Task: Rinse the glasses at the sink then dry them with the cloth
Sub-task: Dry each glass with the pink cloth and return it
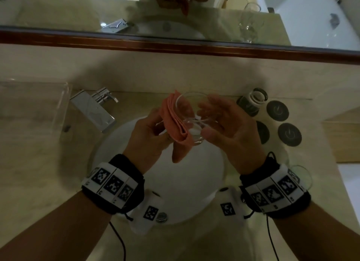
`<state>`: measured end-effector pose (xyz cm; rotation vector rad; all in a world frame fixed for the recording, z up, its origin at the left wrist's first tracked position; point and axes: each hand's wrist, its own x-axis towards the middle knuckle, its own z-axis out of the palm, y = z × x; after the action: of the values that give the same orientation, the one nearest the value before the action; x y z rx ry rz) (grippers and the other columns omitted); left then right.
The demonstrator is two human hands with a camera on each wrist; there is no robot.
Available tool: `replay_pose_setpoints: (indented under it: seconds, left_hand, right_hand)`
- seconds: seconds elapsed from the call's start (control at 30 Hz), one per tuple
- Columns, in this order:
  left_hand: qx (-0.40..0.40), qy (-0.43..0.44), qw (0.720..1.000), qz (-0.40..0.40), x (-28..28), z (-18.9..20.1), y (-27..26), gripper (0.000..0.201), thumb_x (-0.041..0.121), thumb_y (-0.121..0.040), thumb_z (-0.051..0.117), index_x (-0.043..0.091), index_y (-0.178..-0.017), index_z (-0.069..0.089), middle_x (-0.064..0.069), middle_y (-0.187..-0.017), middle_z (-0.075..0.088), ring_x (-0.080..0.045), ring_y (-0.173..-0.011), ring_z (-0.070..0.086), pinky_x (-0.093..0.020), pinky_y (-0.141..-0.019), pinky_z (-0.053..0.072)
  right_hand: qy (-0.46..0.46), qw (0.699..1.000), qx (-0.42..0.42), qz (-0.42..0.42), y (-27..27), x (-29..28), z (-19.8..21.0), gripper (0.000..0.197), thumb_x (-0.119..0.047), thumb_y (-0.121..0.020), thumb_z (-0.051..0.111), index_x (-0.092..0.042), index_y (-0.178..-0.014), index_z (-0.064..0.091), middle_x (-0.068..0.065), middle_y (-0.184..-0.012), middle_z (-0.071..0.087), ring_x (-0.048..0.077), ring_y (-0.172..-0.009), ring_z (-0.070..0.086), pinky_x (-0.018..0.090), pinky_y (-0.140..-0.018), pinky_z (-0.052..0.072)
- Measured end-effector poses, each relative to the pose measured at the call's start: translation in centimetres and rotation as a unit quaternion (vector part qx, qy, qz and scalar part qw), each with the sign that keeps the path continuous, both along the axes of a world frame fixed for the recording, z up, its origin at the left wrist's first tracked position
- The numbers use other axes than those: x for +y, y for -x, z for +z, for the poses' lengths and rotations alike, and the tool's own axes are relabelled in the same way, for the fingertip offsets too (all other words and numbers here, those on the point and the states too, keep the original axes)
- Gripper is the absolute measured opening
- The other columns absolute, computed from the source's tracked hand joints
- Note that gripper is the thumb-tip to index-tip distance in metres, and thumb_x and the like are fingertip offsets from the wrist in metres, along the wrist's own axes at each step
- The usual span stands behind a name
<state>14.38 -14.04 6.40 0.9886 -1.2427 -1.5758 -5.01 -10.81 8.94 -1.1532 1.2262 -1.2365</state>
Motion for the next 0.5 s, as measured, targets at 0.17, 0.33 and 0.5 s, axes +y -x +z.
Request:
replay_pose_setpoints:
  seconds: [0.17, 0.33, 0.5]
  left_hand:
    - [-0.009, -0.01, 1.0, 0.024, 0.2, -0.3, -0.3, 0.036, 0.027, -0.072, 0.078, 0.024, -0.108, 0.074, -0.018, -0.091, 0.071, -0.039, -0.082, 0.057, -0.062, -0.073, 0.051]
    - [0.008, -0.009, 0.999, 0.044, 0.3, 0.2, 0.0, 0.049, 0.01, -0.075, 0.079, 0.007, -0.121, 0.064, -0.013, -0.105, 0.073, -0.043, -0.09, 0.066, -0.055, -0.077, 0.056]
    - [0.049, -0.005, 0.998, 0.028, 0.0, -0.2, -0.5, 0.044, 0.017, -0.08, 0.078, 0.006, -0.121, 0.066, -0.035, -0.1, 0.065, -0.062, -0.068, 0.05, -0.073, -0.055, 0.043]
  right_hand:
    - [-0.025, 1.0, -0.005, 0.007, -0.6, 0.6, -0.4, 0.052, -0.015, -0.085, 0.074, -0.01, -0.131, 0.051, -0.003, -0.124, 0.068, 0.016, -0.117, 0.067, 0.031, -0.096, 0.054]
    - [-0.018, 0.998, 0.029, -0.048, -2.1, 1.1, 0.3, 0.07, -0.025, -0.069, 0.084, -0.015, -0.132, 0.053, 0.0, -0.124, 0.065, 0.01, -0.115, 0.067, 0.025, -0.096, 0.055]
    - [0.018, 0.999, -0.004, -0.044, -1.9, 1.2, 0.9, 0.05, -0.023, -0.079, 0.078, -0.009, -0.121, 0.056, 0.013, -0.116, 0.068, 0.025, -0.108, 0.069, 0.045, -0.097, 0.057]
